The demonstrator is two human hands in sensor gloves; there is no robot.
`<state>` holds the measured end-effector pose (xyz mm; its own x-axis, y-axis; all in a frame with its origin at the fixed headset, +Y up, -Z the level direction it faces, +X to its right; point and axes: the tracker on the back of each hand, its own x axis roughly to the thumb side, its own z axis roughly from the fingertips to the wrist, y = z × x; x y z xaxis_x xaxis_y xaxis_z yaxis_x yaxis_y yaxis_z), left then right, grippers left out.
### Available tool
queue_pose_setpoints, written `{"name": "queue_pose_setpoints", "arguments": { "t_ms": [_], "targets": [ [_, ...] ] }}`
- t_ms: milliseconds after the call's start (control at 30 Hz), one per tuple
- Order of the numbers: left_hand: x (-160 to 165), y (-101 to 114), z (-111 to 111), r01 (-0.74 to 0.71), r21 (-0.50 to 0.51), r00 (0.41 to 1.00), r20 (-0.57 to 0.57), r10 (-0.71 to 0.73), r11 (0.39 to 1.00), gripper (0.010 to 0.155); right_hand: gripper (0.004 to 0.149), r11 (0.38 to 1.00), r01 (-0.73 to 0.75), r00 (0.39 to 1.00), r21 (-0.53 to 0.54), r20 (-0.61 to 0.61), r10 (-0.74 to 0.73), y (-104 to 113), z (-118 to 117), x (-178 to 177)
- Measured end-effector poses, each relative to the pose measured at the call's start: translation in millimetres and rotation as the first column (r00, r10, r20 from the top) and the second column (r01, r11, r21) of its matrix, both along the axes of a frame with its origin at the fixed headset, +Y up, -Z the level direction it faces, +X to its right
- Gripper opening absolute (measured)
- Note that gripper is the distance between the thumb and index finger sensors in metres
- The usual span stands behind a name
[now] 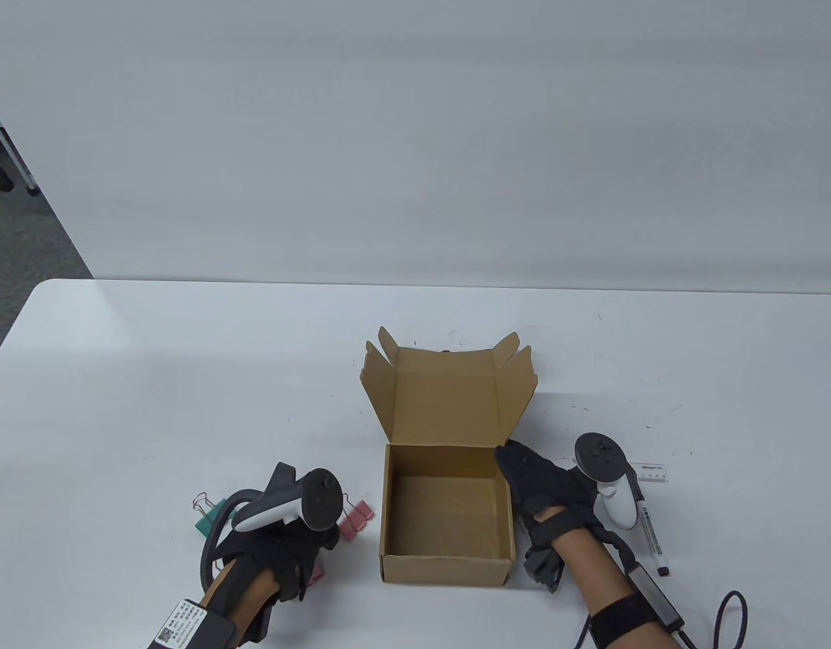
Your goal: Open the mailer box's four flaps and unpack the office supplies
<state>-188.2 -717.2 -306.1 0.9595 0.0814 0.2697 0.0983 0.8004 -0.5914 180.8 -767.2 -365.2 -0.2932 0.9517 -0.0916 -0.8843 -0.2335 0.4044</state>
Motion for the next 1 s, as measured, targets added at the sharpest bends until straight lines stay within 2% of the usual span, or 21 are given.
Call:
{"name": "queue_pose_setpoints", "arguments": {
  "t_ms": [167, 333, 467, 567, 633, 700, 767, 800, 867, 900, 1000],
  "targets": [
    [-7, 21, 2, -0.047, 0.056, 0.999, -0.019, 0.048, 0.997, 0.057, 0.07, 0.999, -0.043, 0.999, -0.021, 0.021, 0.043, 18, 3, 3],
    [-10, 65, 6, -0.134, 0.179, 0.989, -0.035, 0.142, 0.975, 0.061, 0.069, 0.987, -0.154, 0.982, -0.042, 0.099, 0.158, 55, 14, 14],
    [-14, 89, 7, -0.217, 0.314, 0.966, -0.069, 0.251, 0.924, 0.062, 0.068, 0.963, -0.271, 0.953, 0.002, 0.141, 0.268, 83, 25, 28],
    [-14, 89, 5, -0.249, 0.4, 0.946, -0.095, 0.31, 0.882, 0.067, 0.069, 0.913, -0.405, 0.905, 0.054, 0.163, 0.393, 98, 37, 34],
    [-14, 83, 2, -0.218, 0.45, 0.948, -0.112, 0.296, 0.866, 0.071, 0.07, 0.826, -0.555, 0.826, 0.098, 0.185, 0.532, 106, 49, 39],
    [-15, 70, -2, -0.155, 0.481, 0.957, -0.143, 0.252, 0.863, 0.076, 0.074, 0.61, -0.769, 0.636, 0.188, 0.311, 0.706, 111, 65, 48],
    [-16, 58, -6, -0.142, 0.484, 0.955, -0.162, 0.248, 0.864, 0.079, 0.076, 0.481, -0.851, 0.525, 0.211, 0.361, 0.77, 109, 72, 57],
    [-16, 55, -7, -0.135, 0.477, 0.956, -0.169, 0.242, 0.868, 0.079, 0.076, 0.472, -0.858, 0.513, 0.201, 0.353, 0.782, 107, 73, 59],
    [-17, 50, -7, -0.109, 0.474, 0.957, -0.187, 0.221, 0.873, 0.08, 0.076, 0.544, -0.824, 0.565, 0.155, 0.295, 0.771, 102, 74, 61],
    [-16, 49, -6, -0.096, 0.481, 0.961, -0.184, 0.207, 0.872, 0.08, 0.076, 0.561, -0.813, 0.581, 0.159, 0.293, 0.759, 100, 74, 59],
    [-14, 47, -2, -0.071, 0.485, 0.969, -0.174, 0.176, 0.871, 0.08, 0.076, 0.515, -0.839, 0.544, 0.175, 0.285, 0.789, 97, 73, 52]
  ]
}}
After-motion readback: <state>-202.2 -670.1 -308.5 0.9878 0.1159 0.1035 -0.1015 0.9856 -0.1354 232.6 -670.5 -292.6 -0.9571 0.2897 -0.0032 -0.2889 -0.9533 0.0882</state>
